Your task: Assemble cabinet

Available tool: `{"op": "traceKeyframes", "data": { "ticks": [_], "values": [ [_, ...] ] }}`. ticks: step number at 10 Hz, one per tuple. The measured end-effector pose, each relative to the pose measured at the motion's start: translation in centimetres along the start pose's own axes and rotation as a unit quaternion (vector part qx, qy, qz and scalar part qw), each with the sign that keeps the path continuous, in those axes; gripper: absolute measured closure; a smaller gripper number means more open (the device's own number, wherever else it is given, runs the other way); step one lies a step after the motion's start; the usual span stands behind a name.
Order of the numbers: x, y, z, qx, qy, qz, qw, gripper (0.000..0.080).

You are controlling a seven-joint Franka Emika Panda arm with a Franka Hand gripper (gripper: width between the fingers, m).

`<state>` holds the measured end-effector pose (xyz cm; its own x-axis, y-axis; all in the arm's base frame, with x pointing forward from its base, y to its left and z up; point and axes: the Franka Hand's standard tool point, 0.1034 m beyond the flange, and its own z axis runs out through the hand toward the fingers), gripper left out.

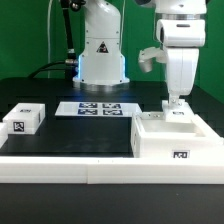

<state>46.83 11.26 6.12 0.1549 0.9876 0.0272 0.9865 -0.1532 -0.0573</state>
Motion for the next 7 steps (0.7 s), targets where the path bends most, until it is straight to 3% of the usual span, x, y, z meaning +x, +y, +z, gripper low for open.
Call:
{"op": "traceKeyframes", "data": {
  "ticks": [4,7],
  "values": [
    [0.0,0.0,0.0,0.0,0.0,0.0,1.0,0.0731],
    [0.1,2.5,-0.2,-0.006,0.004,-0.005,1.0,0.073]
  ]
}}
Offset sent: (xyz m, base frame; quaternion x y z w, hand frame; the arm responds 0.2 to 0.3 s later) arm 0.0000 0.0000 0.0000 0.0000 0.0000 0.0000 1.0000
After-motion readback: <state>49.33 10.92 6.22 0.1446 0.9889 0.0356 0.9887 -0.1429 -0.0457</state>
